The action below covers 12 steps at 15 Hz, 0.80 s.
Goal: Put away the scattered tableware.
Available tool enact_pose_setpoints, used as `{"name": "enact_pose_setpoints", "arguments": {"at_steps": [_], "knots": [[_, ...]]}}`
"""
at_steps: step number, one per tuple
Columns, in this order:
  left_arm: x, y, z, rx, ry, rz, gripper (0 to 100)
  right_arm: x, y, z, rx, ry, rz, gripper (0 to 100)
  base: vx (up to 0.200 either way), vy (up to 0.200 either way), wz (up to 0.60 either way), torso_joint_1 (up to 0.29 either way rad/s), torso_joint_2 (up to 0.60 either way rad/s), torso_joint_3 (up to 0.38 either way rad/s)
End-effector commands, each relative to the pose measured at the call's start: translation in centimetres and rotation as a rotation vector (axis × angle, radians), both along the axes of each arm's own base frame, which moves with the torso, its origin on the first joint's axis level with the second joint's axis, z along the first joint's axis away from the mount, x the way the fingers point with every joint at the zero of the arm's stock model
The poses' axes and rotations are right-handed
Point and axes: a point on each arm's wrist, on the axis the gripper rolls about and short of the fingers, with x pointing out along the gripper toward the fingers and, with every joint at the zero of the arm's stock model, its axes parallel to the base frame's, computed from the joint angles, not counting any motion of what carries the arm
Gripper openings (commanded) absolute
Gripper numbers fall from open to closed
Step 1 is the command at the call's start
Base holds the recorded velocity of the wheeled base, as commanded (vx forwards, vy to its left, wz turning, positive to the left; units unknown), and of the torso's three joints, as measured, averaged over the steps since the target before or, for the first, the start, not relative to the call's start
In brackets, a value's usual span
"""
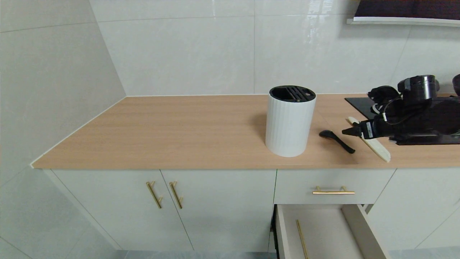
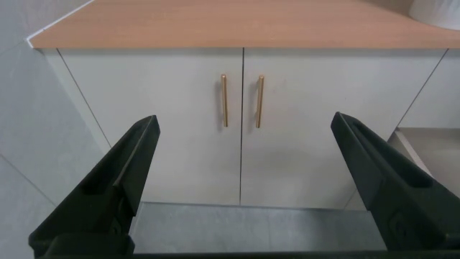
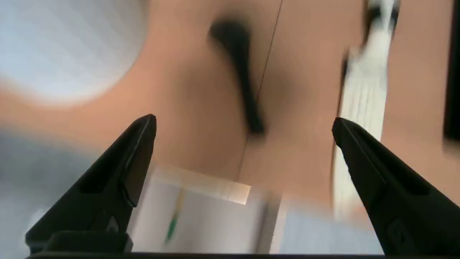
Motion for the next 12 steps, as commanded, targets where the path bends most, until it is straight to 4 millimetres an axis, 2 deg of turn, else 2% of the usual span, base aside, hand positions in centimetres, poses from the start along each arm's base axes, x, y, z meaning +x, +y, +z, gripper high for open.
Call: {"name": "enact_pose_setpoints", "arguments": {"at_steps": [1, 5, 12], "knots": [[0.0, 0.0, 0.0, 0.000, -0.001, 0.001, 100, 1.8, 0.9, -4.1, -0.005, 0.065, 0.020, 100, 0.000, 0.000, 0.00, 0.000, 0.00, 0.000], [0.0, 0.0, 0.0, 0.000, 0.000, 0.001, 100, 3.9, 1.0, -6.6, -0.004, 0.009, 0.014, 100, 0.000, 0.000, 0.00, 0.000, 0.00, 0.000], [0.0, 0.0, 0.0, 0.000, 0.000, 0.001, 100, 5.1, 0.4, -8.0, -0.003, -0.020, -0.002, 100, 0.000, 0.000, 0.00, 0.000, 0.00, 0.000]]}}
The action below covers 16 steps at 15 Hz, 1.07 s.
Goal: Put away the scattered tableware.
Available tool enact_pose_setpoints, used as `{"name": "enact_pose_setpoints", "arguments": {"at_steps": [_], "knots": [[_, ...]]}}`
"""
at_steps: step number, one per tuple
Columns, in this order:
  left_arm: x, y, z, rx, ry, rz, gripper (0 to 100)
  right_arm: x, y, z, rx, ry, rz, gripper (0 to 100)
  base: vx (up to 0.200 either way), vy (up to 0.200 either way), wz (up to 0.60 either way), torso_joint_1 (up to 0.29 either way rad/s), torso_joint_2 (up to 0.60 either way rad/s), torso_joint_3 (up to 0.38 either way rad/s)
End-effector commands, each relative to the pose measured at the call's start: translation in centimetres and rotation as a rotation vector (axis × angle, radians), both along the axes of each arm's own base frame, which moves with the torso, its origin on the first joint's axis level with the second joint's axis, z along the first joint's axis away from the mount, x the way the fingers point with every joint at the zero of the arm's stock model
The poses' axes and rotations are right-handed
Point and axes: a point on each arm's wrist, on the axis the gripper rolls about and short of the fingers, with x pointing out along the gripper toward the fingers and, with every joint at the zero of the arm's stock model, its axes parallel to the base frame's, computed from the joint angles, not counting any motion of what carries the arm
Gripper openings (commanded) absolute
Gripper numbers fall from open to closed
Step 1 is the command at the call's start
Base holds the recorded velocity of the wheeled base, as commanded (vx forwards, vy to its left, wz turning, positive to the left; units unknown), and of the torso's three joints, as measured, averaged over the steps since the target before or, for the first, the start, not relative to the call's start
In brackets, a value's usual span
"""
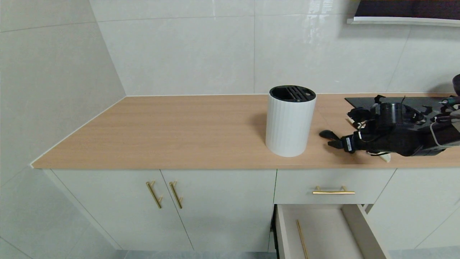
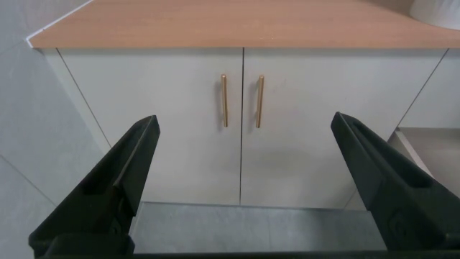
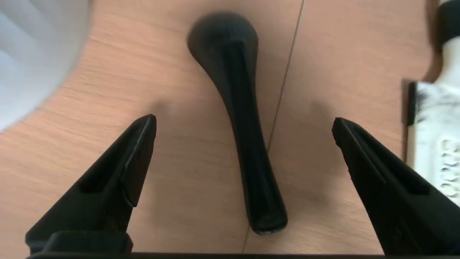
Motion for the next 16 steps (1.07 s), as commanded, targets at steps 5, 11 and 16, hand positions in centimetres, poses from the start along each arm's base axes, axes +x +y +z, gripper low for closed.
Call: {"name": "enact_pose_setpoints", "arguments": {"at_steps": [5, 11, 16], "knots": [[-0.01, 0.00, 0.04, 0.000, -0.001, 0.000, 100, 0.54, -0.03, -0.84, 0.002, 0.011, -0.001, 100, 0.000, 0.000, 0.00, 0.000, 0.00, 0.000], [0.00, 0.00, 0.00, 0.000, 0.000, 0.000, 100, 0.86, -0.03, -1.11, 0.005, 0.013, -0.001, 100, 0.000, 0.000, 0.00, 0.000, 0.00, 0.000], [0.00, 0.00, 0.00, 0.000, 0.000, 0.000, 100, 0.91, -0.03, -1.32, 0.006, 0.018, -0.002, 0, 0.000, 0.000, 0.00, 0.000, 0.00, 0.000]]}}
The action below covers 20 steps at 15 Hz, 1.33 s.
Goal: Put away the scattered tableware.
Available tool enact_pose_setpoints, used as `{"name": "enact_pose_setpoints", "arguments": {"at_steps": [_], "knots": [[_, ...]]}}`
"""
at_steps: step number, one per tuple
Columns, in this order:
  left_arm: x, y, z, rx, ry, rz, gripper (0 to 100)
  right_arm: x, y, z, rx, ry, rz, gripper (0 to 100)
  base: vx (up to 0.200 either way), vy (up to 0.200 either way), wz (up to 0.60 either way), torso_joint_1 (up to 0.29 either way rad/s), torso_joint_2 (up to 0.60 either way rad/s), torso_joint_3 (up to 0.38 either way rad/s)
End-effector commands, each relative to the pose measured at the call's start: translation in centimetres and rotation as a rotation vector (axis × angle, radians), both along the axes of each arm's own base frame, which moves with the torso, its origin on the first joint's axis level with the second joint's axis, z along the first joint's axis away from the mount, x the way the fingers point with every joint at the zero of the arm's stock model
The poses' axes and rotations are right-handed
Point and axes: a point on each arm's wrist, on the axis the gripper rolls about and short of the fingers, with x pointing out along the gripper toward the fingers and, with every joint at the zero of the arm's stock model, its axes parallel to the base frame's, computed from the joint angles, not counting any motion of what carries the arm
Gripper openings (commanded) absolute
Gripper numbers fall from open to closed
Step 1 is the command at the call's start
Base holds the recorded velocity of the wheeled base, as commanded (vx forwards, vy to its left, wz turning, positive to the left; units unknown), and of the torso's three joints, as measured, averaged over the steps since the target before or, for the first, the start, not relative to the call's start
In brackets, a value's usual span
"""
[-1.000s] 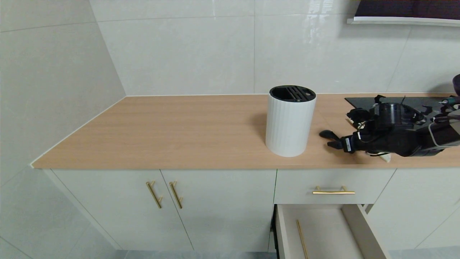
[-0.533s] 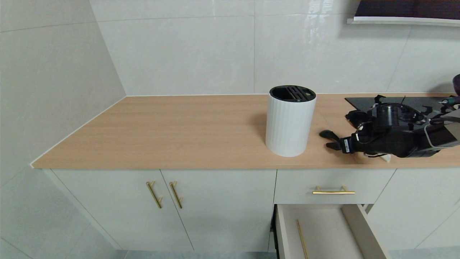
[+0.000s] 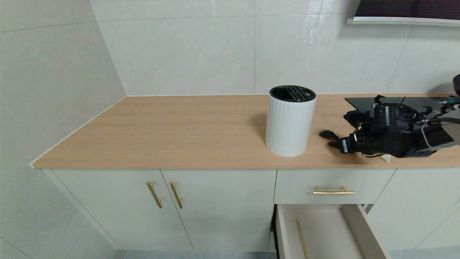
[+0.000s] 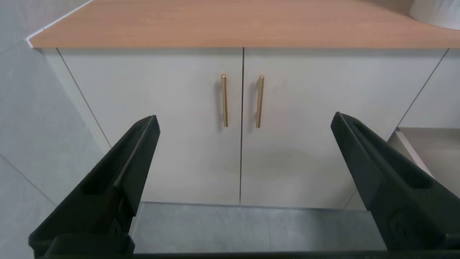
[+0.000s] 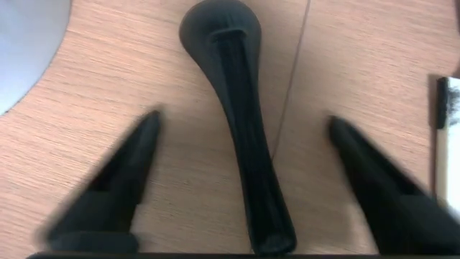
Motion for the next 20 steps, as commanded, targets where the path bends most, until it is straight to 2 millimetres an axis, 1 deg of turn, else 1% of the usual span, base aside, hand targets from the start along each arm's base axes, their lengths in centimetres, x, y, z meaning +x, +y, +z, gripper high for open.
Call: {"name": "enact_pose_setpoints", "arguments": {"at_steps": [1, 5, 8, 9, 10, 11, 12, 13, 14, 15, 16, 17, 20], "knots": [[0.0, 0.0, 0.0, 0.000, 0.000, 0.000, 100, 0.0, 0.0, 0.0, -0.001, 0.001, -0.001, 0, 0.000, 0.000, 0.00, 0.000, 0.00, 0.000], [0.0, 0.0, 0.0, 0.000, 0.000, 0.000, 100, -0.2, 0.0, 0.3, 0.001, 0.000, -0.001, 0, 0.000, 0.000, 0.00, 0.000, 0.00, 0.000], [0.0, 0.0, 0.0, 0.000, 0.000, 0.000, 100, -0.7, -0.1, 2.4, 0.030, -0.008, -0.065, 0, 0.000, 0.000, 0.00, 0.000, 0.00, 0.000], [0.0, 0.0, 0.0, 0.000, 0.000, 0.000, 100, -1.5, -0.1, 4.0, 0.049, 0.002, -0.116, 0, 0.000, 0.000, 0.00, 0.000, 0.00, 0.000], [0.0, 0.0, 0.0, 0.000, 0.000, 0.000, 100, -3.6, 0.2, 6.9, 0.103, 0.029, -0.188, 0, 0.000, 0.000, 0.00, 0.000, 0.00, 0.000], [0.0, 0.0, 0.0, 0.000, 0.000, 0.000, 100, -5.2, 0.7, 8.7, 0.150, 0.044, -0.215, 0, 0.000, 0.000, 0.00, 0.000, 0.00, 0.000], [0.0, 0.0, 0.0, 0.000, 0.000, 0.000, 100, -7.0, 0.9, 10.2, 0.204, 0.064, -0.244, 0, 0.000, 0.000, 0.00, 0.000, 0.00, 0.000], [0.0, 0.0, 0.0, 0.000, 0.000, 0.000, 100, -9.4, 0.9, 12.0, 0.255, 0.085, -0.286, 0, 0.000, 0.000, 0.00, 0.000, 0.00, 0.000], [0.0, 0.0, 0.0, 0.000, 0.000, 0.000, 100, -11.1, 0.9, 12.7, 0.275, 0.104, -0.315, 0, 0.000, 0.000, 0.00, 0.000, 0.00, 0.000], [0.0, 0.0, 0.0, 0.000, 0.000, 0.000, 100, -13.5, 0.8, 13.1, 0.295, 0.141, -0.341, 0, 0.000, 0.000, 0.00, 0.000, 0.00, 0.000], [0.0, 0.0, 0.0, 0.000, 0.000, 0.000, 100, -16.5, 0.7, 13.1, 0.301, 0.160, -0.343, 0, 0.000, 0.000, 0.00, 0.000, 0.00, 0.000], [0.0, 0.0, 0.0, 0.000, 0.000, 0.000, 100, -18.5, 0.6, 12.5, 0.297, 0.178, -0.342, 0, 0.000, 0.000, 0.00, 0.000, 0.00, 0.000], [0.0, 0.0, 0.0, 0.000, 0.000, 0.000, 100, -23.2, 0.5, 10.9, 0.294, 0.207, -0.347, 0, 0.000, 0.000, 0.00, 0.000, 0.00, 0.000]]}}
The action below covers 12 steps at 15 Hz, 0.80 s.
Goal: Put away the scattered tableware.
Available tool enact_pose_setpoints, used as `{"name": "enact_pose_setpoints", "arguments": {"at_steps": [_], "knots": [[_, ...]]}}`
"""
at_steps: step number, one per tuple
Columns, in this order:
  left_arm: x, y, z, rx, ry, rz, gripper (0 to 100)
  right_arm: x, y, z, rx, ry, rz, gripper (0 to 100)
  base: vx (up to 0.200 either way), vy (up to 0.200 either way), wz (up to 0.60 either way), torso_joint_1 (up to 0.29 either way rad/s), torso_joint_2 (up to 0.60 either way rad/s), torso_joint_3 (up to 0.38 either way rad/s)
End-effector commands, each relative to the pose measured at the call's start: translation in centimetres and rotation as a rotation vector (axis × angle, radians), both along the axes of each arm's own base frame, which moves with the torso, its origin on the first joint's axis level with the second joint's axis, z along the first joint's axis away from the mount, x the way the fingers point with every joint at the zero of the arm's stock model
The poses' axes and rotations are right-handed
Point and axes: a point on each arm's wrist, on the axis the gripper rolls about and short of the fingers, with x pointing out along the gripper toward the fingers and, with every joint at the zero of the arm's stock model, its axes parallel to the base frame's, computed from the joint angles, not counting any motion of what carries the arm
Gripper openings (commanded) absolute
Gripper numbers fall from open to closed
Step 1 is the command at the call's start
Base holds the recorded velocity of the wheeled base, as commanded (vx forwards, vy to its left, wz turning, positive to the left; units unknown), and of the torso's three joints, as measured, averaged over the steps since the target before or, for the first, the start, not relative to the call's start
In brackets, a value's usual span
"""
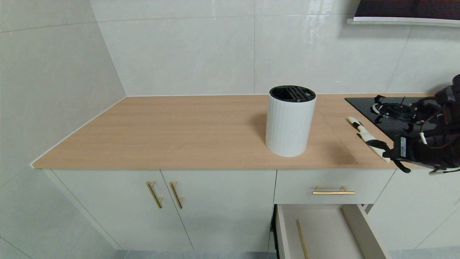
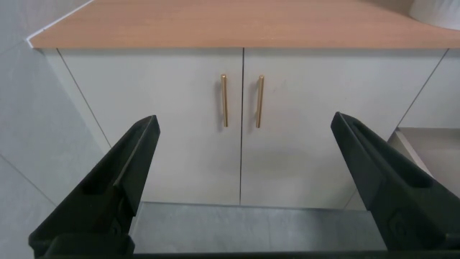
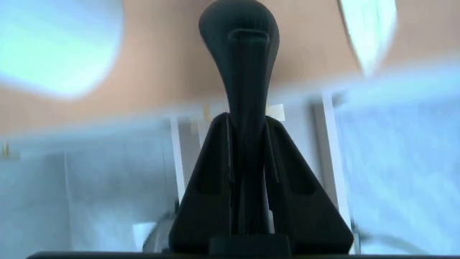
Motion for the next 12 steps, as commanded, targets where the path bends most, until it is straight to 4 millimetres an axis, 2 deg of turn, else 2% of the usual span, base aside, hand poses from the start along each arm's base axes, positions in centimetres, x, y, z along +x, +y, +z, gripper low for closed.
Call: {"name": "enact_pose_setpoints", "arguments": {"at_steps": [1, 2, 3, 5, 12], "knots": [[0.0, 0.0, 0.0, 0.000, 0.000, 0.000, 100, -5.4, 0.0, 0.4, 0.006, -0.037, 0.004, 0, 0.000, 0.000, 0.00, 0.000, 0.00, 0.000], [0.0, 0.0, 0.0, 0.000, 0.000, 0.000, 100, -6.5, 0.3, -0.6, 0.004, -0.008, 0.025, 0, 0.000, 0.000, 0.00, 0.000, 0.00, 0.000], [0.0, 0.0, 0.0, 0.000, 0.000, 0.000, 100, -6.7, 0.4, -1.0, 0.002, 0.003, 0.029, 0, 0.000, 0.000, 0.00, 0.000, 0.00, 0.000], [0.0, 0.0, 0.0, 0.000, 0.000, 0.000, 100, -6.7, 1.1, -1.5, 0.001, -0.014, 0.066, 0, 0.000, 0.000, 0.00, 0.000, 0.00, 0.000], [0.0, 0.0, 0.0, 0.000, 0.000, 0.000, 100, -6.9, 1.7, -2.5, -0.014, 0.009, 0.108, 0, 0.000, 0.000, 0.00, 0.000, 0.00, 0.000]]}}
